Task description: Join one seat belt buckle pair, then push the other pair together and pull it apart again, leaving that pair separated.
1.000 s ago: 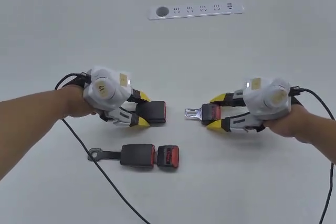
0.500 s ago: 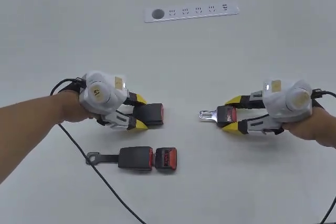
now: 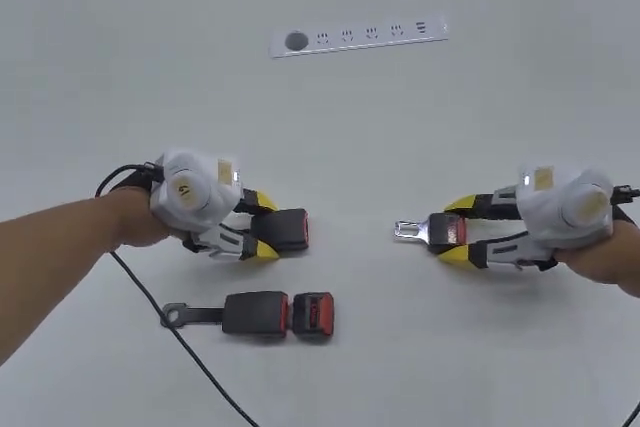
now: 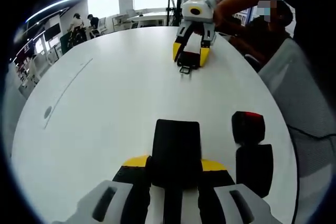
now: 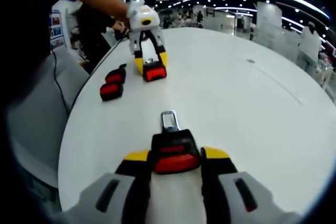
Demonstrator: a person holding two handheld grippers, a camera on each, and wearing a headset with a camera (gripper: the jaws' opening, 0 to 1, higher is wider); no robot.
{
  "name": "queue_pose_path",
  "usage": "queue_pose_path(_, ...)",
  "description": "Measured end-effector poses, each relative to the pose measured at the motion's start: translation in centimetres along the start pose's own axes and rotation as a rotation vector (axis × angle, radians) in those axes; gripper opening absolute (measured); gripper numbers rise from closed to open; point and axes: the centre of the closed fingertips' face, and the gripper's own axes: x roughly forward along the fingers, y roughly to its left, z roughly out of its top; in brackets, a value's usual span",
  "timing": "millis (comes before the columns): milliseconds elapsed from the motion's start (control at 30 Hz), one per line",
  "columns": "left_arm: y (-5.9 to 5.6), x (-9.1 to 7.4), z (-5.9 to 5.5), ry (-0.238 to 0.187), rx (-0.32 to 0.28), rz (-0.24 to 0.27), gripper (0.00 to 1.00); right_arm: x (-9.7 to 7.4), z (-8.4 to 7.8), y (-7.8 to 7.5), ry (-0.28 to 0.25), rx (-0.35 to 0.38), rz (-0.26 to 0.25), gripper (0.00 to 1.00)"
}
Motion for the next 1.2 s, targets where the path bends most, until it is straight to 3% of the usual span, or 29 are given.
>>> queue_pose_path(67,-0.1,0.0,0.1,0.007,-0.019,0.007,0.36,0.1,0.0,0.1,0.018,-0.021,0.003,0.41)
queue_pose_path(167,0.0,-0.1,0.6,0.003,-0.069,0.014,0.47,0.5,-0.1,0.1,0.043,-0.005,-0.027,0.62)
queue_pose_path(267,0.7,-0.6,0.9,0.012,-0.103,0.064,0.61,0.4,1.0,-0.4,-0.005,0.041,-0.092,0.65)
queue_pose_path(333,1.1,-1.3,2.0,-0.056,-0.176,0.097,0.67,0.2,1.7,-0.7,-0.050,0.111,-0.140,0.71)
queue_pose_path(400,1.5,-2.0,2.3,-0.077,-0.206,0.138,0.74,-0.2,2.4,-1.4,-0.091,0.162,-0.209,0.78)
queue_pose_path(467,2.1,-2.7,2.4,-0.076,-0.200,0.195,0.80,-0.7,2.9,-2.0,-0.135,0.201,-0.266,0.80)
queue_pose_path(533,2.5,-3.9,3.1,-0.136,-0.250,0.267,0.86,-1.2,3.2,-2.3,-0.162,0.237,-0.310,0.84)
queue_pose_path(600,2.4,-5.0,3.5,-0.189,-0.285,0.309,0.94,-1.6,3.7,-2.4,-0.180,0.245,-0.346,0.87)
queue_pose_path(667,2.2,-6.0,4.1,-0.257,-0.311,0.351,0.95,-2.1,4.2,-1.9,-0.198,0.264,-0.365,0.89)
queue_pose_path(733,2.0,-6.7,3.0,-0.261,-0.364,0.386,0.96,-2.7,4.6,-1.5,-0.210,0.265,-0.395,0.92)
queue_pose_path(900,-0.8,-8.3,1.8,-0.301,-0.405,0.413,0.99,-3.7,5.0,0.5,-0.199,0.219,-0.414,0.94)
queue_pose_path(967,-1.9,-8.8,1.8,-0.334,-0.422,0.413,1.00,-4.0,5.0,1.5,-0.184,0.180,-0.414,0.94)
queue_pose_path(1200,-5.0,-11.2,-0.4,-0.322,-0.417,0.460,1.00,-5.0,4.6,4.5,-0.166,0.145,-0.413,0.97)
